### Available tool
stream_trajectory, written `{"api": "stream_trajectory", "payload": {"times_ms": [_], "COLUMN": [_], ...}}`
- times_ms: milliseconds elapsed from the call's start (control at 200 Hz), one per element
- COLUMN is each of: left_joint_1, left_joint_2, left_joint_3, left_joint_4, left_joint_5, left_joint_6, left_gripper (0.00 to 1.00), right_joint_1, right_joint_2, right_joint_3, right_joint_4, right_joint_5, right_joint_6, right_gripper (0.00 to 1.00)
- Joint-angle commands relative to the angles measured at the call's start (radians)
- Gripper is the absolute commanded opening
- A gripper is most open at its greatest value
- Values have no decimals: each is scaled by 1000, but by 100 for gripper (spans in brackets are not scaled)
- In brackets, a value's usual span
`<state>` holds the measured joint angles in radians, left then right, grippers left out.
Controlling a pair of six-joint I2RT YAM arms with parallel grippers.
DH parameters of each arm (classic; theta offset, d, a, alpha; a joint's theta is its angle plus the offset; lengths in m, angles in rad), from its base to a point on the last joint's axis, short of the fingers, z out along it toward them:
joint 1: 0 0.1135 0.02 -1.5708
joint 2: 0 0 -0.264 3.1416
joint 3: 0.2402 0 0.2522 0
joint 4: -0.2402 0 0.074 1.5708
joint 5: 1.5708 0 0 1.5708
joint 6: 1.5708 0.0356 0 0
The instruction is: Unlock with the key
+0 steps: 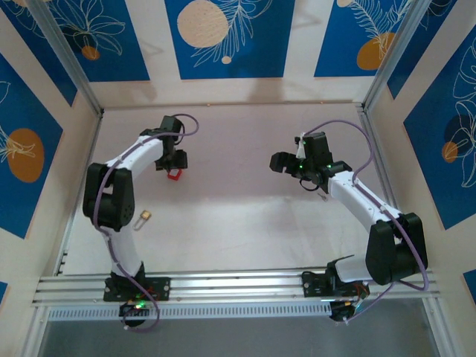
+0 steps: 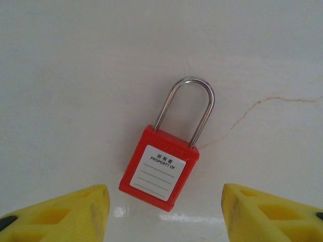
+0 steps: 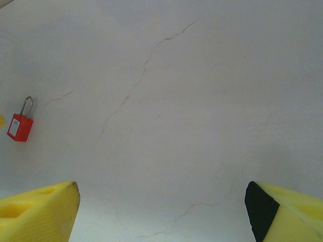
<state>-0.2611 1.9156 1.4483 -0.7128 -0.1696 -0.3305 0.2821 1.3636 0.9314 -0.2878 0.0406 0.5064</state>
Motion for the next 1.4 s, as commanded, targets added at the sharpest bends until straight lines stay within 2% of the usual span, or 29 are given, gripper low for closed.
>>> {"api": "stream_trajectory", "payload": {"times_ms": [0,155,540,820,930,1080,1391], "left_joint_1": [-9,-9,-7,-7,-6,-7,-44], "left_joint_2": [40,96,141,157,167,151,12], "left_joint_3": [57,66,41,29,29,10,-20], "left_joint_4": [-65,-66,-30,-17,-16,1,25], "left_joint_5": [-65,-91,-49,-30,-12,27,100], "left_joint_6": [41,61,76,84,87,88,105], "left_gripper": [60,60,53,53,45,38,37], "right_joint_1": [1,1,1,1,1,2,7], "right_joint_2": [-30,-34,-41,-74,-76,-78,-73], "right_joint_3": [6,6,12,0,0,1,1], "right_joint_4": [-30,-36,-62,-79,-83,-87,-66], "right_joint_5": [-23,-26,-27,-13,-14,-13,-83], "right_joint_6": [-3,0,3,5,8,10,19], "right_gripper": [86,86,86,86,86,86,86]}}
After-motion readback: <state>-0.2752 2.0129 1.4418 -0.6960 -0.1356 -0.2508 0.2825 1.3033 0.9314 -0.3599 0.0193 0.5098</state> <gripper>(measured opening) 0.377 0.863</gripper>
